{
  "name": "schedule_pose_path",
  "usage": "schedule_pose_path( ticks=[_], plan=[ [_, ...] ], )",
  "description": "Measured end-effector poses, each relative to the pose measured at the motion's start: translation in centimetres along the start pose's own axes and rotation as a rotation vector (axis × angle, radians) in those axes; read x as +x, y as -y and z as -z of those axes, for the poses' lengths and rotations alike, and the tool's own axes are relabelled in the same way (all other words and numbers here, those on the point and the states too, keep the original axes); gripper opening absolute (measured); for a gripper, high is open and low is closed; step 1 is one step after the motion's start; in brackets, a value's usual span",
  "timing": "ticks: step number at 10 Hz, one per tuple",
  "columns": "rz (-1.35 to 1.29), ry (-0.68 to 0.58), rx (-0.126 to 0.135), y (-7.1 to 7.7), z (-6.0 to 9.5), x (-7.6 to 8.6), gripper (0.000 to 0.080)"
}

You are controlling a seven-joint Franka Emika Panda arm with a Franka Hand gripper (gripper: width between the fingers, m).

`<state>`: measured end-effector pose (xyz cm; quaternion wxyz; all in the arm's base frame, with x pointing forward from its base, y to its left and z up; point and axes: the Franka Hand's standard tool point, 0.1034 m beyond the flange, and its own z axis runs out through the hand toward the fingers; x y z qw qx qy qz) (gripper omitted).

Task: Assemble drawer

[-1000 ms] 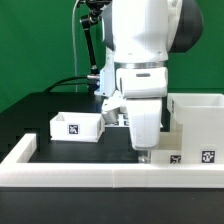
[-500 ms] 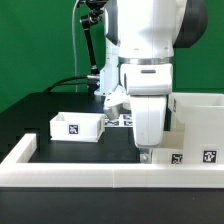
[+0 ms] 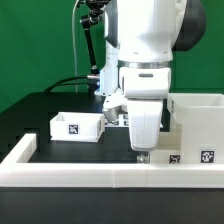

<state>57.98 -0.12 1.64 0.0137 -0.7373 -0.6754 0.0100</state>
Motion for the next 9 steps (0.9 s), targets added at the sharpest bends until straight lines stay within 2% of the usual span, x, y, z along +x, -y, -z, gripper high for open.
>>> schedule_pose_path(
  ticks=[3,5,9],
  plan=[
    [0.021,0.007,0.007,-0.12,0.5,0.35,0.0649],
    [0.009,0.04,0.027,0.11,0.8,0.36,0.0649],
    [0.003,0.085,0.025,0.4,0.46,0.06,0.0649]
  ],
)
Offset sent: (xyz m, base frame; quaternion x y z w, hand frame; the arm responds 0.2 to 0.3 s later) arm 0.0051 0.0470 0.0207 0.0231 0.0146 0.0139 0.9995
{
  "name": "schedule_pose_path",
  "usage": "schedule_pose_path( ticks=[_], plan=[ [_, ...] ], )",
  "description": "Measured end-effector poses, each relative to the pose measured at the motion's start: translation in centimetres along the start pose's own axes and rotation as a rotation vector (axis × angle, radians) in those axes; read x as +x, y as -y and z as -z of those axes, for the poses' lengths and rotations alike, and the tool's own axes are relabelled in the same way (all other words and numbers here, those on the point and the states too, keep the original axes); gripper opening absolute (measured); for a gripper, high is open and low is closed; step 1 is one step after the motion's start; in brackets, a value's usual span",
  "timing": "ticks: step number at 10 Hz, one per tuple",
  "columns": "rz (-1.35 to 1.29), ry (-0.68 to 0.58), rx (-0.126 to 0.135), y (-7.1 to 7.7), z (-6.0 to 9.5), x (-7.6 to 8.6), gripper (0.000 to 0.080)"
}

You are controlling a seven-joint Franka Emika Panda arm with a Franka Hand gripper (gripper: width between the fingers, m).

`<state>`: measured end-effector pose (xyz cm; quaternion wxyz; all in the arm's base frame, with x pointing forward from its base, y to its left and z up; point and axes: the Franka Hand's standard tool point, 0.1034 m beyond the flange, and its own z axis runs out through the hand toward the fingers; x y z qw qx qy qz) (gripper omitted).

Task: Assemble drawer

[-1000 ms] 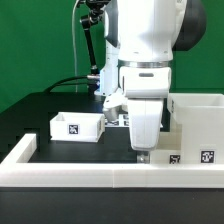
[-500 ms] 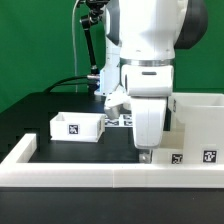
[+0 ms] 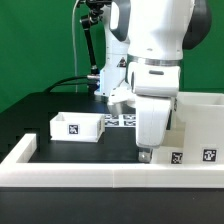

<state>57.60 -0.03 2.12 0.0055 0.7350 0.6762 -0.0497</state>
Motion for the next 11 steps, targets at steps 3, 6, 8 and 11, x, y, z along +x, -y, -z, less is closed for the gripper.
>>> schedule_pose_path(
  ticks=[3,6,8,11],
  plan=[
    [-0.016,0.004,0.005,0.2,-0.2,-0.5,0.0649],
    [0.088,0.016,0.017,-1.2,1.1,-1.4,0.0649],
    [0.107,0.018,0.02,-1.5,1.4,-1.0,0.0649],
    [0.124,0.018,0.031,-1.6,1.9,-0.5,0.0649]
  ],
)
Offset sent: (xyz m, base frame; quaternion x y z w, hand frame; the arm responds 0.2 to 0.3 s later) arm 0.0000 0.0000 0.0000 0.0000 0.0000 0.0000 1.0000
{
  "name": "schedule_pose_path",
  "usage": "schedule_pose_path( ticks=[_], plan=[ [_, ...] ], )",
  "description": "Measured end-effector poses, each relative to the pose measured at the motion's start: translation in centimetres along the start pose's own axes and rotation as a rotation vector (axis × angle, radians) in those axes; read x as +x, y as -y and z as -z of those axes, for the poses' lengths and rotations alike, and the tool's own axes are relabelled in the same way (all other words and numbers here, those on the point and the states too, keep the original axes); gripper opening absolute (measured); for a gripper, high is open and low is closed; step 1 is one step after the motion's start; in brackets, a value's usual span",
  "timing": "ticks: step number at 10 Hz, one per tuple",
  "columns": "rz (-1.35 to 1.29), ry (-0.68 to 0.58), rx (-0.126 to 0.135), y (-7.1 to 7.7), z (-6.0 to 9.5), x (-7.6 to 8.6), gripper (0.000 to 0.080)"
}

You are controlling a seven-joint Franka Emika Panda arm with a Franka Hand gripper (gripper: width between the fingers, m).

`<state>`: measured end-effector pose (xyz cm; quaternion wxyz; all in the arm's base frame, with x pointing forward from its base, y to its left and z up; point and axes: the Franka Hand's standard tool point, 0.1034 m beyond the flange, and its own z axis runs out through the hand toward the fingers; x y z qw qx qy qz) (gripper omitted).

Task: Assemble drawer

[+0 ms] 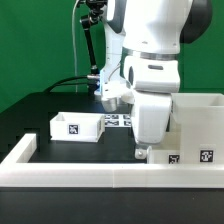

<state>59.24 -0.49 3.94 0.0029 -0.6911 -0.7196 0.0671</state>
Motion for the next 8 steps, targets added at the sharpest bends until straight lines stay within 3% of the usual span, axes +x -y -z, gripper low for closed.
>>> schedule_pose_path(
  ticks=[4,8],
  plan=[
    [-0.018,-0.006,0.027,0.1,0.5,3.0,0.0649],
    [-0.001,-0.001,0.051,0.7,-1.0,0.2,0.0649]
  ],
)
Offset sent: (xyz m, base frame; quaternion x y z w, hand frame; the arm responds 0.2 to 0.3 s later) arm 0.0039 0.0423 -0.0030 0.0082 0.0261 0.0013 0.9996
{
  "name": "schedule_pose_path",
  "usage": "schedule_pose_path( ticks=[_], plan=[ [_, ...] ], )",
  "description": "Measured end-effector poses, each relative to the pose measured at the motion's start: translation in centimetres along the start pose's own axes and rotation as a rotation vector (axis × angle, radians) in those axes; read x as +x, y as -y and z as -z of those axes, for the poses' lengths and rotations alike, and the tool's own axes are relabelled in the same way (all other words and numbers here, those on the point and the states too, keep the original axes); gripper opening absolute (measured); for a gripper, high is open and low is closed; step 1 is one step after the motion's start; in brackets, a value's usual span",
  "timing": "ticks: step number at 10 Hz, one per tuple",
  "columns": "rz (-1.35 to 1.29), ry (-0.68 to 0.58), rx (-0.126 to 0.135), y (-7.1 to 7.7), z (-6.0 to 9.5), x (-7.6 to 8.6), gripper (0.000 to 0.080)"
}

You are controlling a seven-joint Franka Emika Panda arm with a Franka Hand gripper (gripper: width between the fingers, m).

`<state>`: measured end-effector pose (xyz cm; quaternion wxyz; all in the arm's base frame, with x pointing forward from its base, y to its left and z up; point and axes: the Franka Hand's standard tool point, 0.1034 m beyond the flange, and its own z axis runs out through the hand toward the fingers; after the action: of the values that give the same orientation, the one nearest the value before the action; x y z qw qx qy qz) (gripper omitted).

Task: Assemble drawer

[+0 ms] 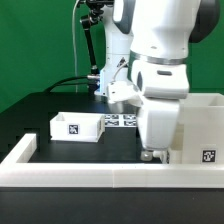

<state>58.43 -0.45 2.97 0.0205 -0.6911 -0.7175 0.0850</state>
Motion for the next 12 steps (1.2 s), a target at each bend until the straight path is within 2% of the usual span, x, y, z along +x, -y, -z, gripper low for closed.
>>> schedule_pose_path(
  ticks=[3,8,10,11,12],
  plan=[
    [0.0,0.0,0.0,0.0,0.0,0.2,0.0649],
    [-0.057,0.011,0.033,-0.2,2.1,4.2,0.0649],
    [-0.055,0.017,0.041,-0.2,2.5,4.3,0.0649],
    [-0.048,0.017,0.04,-0.2,2.4,3.8,0.0649],
    [-0.019,0.017,0.043,-0.1,1.8,2.7,0.0649]
  ],
)
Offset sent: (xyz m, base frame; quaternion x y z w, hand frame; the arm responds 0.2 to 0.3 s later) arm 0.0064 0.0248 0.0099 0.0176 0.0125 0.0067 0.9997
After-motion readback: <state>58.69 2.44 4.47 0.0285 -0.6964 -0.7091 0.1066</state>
